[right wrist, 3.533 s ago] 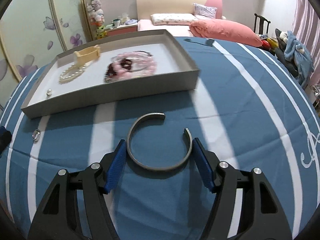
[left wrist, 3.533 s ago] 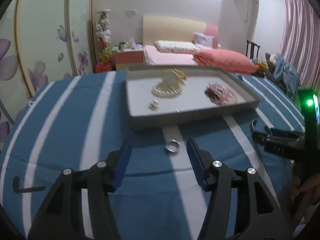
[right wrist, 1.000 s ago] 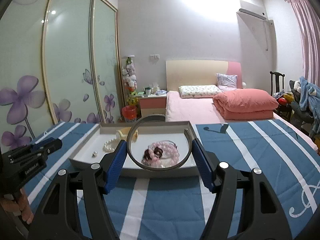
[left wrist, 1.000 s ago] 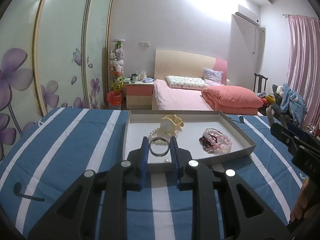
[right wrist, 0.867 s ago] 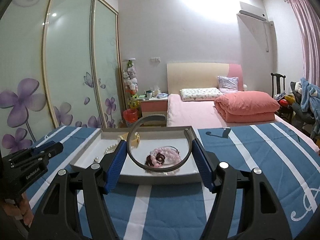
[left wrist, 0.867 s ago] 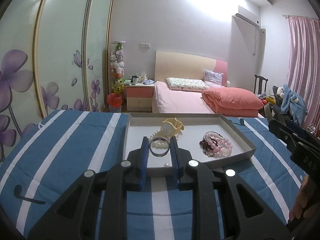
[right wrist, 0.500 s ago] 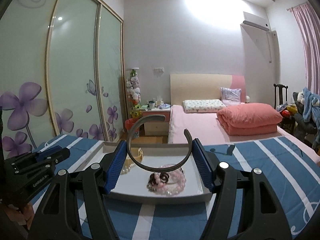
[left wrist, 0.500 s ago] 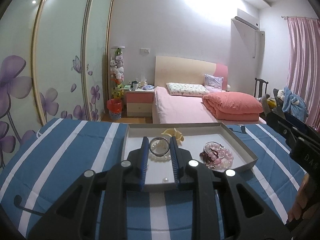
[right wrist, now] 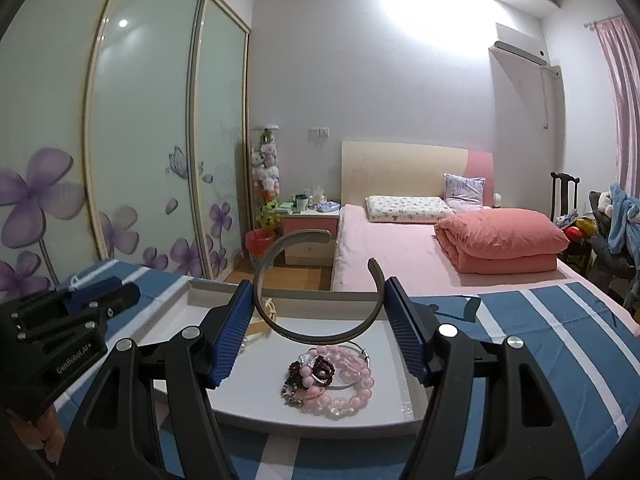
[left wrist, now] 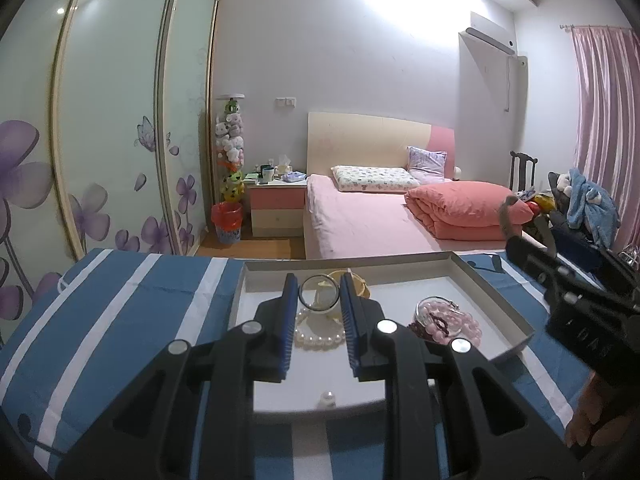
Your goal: Organize jewelry
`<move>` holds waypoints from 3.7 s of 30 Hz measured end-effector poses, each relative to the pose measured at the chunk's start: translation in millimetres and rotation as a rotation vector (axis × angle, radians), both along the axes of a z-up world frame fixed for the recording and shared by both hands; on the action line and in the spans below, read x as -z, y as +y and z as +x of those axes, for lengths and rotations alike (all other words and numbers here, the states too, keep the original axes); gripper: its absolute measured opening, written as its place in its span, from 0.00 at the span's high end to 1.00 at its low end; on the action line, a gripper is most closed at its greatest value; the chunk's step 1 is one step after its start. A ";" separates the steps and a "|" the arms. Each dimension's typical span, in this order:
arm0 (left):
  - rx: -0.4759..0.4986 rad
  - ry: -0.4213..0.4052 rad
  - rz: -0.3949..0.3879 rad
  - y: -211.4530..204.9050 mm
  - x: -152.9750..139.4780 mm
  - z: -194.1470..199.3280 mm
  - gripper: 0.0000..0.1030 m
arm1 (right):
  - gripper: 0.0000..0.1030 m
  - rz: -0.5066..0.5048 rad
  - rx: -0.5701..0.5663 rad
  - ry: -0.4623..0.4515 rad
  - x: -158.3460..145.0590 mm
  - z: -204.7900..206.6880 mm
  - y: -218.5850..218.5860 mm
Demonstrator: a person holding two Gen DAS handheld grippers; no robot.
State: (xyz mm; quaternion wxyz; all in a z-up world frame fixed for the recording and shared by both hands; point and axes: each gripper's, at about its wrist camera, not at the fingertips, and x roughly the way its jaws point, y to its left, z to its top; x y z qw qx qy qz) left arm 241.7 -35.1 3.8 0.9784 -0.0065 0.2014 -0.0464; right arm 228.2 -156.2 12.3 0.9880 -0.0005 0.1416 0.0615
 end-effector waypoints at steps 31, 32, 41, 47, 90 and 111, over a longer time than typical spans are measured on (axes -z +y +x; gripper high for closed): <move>0.001 0.111 0.013 -8.7 34.9 58.7 0.66 | 0.24 0.049 -0.024 0.236 41.6 53.0 -1.3; 0.002 0.111 0.013 -8.6 34.8 58.7 0.66 | 0.24 0.048 -0.024 0.235 41.3 53.1 -1.1; -0.007 0.104 0.005 -0.7 29.8 51.1 0.66 | 0.24 0.043 -0.013 0.228 36.4 48.2 -3.9; -0.026 0.088 -0.018 12.6 18.2 27.1 0.55 | 0.24 0.045 -0.003 0.217 27.7 27.6 -7.9; -0.042 -0.071 -0.049 43.9 -2.8 -183.3 0.04 | 0.02 0.081 0.026 0.105 12.8 -148.0 -11.4; -0.011 -0.054 -0.045 36.0 -1.8 -178.9 0.04 | 0.02 0.065 0.000 0.113 13.3 -151.3 -3.3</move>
